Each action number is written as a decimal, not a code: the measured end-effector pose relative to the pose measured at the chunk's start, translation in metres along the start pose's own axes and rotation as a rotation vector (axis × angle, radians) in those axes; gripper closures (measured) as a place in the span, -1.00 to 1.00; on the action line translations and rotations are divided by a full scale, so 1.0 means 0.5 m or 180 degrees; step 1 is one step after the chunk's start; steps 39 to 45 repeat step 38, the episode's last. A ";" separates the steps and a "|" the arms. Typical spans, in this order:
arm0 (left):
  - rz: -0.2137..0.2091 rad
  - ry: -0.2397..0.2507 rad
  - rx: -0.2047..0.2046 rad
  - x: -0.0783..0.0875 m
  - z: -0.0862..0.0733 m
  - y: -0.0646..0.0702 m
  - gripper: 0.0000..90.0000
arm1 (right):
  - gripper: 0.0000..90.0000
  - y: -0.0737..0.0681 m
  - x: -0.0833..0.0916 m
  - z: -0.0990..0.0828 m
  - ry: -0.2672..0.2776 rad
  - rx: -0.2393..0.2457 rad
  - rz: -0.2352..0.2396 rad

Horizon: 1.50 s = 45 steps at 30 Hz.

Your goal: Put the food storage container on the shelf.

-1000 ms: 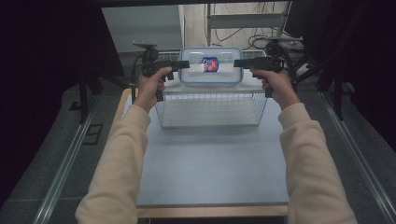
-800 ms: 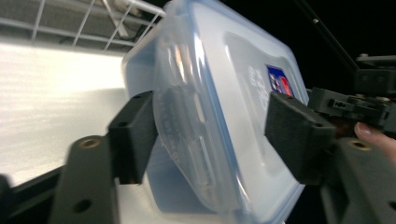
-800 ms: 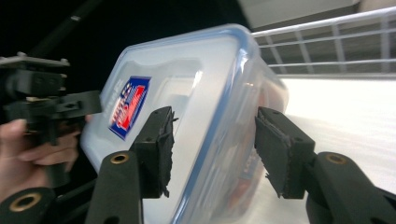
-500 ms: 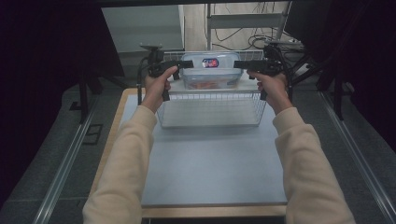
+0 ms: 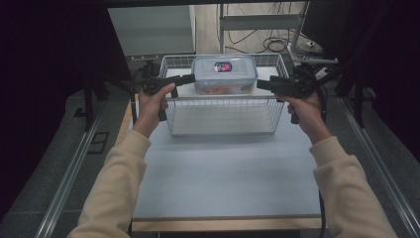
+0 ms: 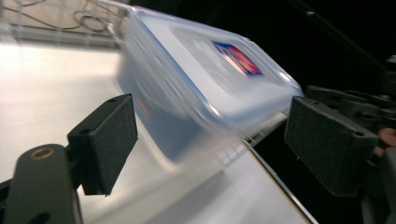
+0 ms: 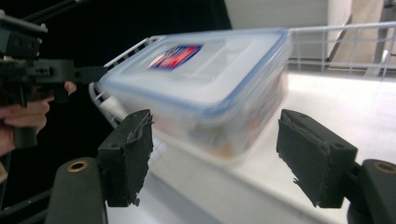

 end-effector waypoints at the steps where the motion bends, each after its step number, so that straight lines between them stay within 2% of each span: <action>1: -0.0014 0.0017 -0.0053 0.011 -0.010 0.006 -0.62 | -0.43 -0.004 0.006 -0.007 0.0004 0.0043 0.0015; 3: 0.0060 0.0029 -0.0164 0.028 -0.036 0.014 -0.59 | -0.44 -0.014 0.024 -0.026 0.0008 0.0109 0.0051; 5: 0.0004 -0.0036 -0.0240 0.042 -0.068 0.027 -0.58 | -0.44 -0.025 0.038 -0.050 -0.0013 0.0144 0.0099; 8: -0.0013 -0.0100 -0.0387 0.059 -0.113 0.043 -0.57 | -0.45 -0.042 0.059 -0.089 -0.0007 0.0222 0.0184; 12: -0.0070 -0.0144 -0.0487 0.081 -0.170 0.060 -0.56 | -0.46 -0.062 0.078 -0.148 -0.0025 0.0268 0.0289; 16: -0.0151 -0.0256 -0.0536 0.100 -0.247 0.076 -0.54 | -0.47 -0.075 0.087 -0.220 -0.0095 0.0291 0.0363; 19: -0.0365 -0.0340 -0.0389 0.109 -0.321 0.088 -0.54 | -0.47 -0.082 0.092 -0.273 -0.0162 0.0301 0.0398; 22: -0.0344 -0.0437 -0.0396 0.110 -0.379 0.083 -0.53 | -0.47 -0.089 0.094 -0.317 -0.0218 0.0240 0.0476; 26: -0.0228 -0.0535 -0.0473 0.106 -0.437 0.065 -0.53 | -0.47 -0.095 0.088 -0.369 -0.0349 0.0229 0.0495; 30: -0.0144 -0.0657 -0.0545 0.094 -0.464 0.058 -0.53 | -0.47 -0.098 0.078 -0.400 -0.0413 0.0237 0.0479; 33: -0.0112 -0.0692 -0.0562 0.089 -0.474 0.053 -0.53 | -0.49 -0.099 0.072 -0.417 -0.0439 0.0355 0.0435; 36: -0.0076 -0.0680 -0.0517 0.089 -0.479 0.045 -0.53 | -0.51 -0.098 0.075 -0.423 -0.0392 0.0362 0.0436; 38: -0.0004 -0.0686 -0.0559 0.089 -0.483 0.039 -0.53 | -0.51 -0.095 0.080 -0.426 -0.0374 0.0333 0.0453; 45: -0.0004 -0.0686 -0.0559 0.089 -0.483 0.039 -0.53 | -0.51 -0.095 0.080 -0.426 -0.0374 0.0333 0.0453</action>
Point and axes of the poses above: each handheld gripper's, and its own axes: x roughly backward along the jaws, z roughly out of its top, y roughly to its right, the point moved 10 cm from there along -x, roughly forward along the jaws, and after that the axes turned 1 degree about -y, right-handed, at the moved point
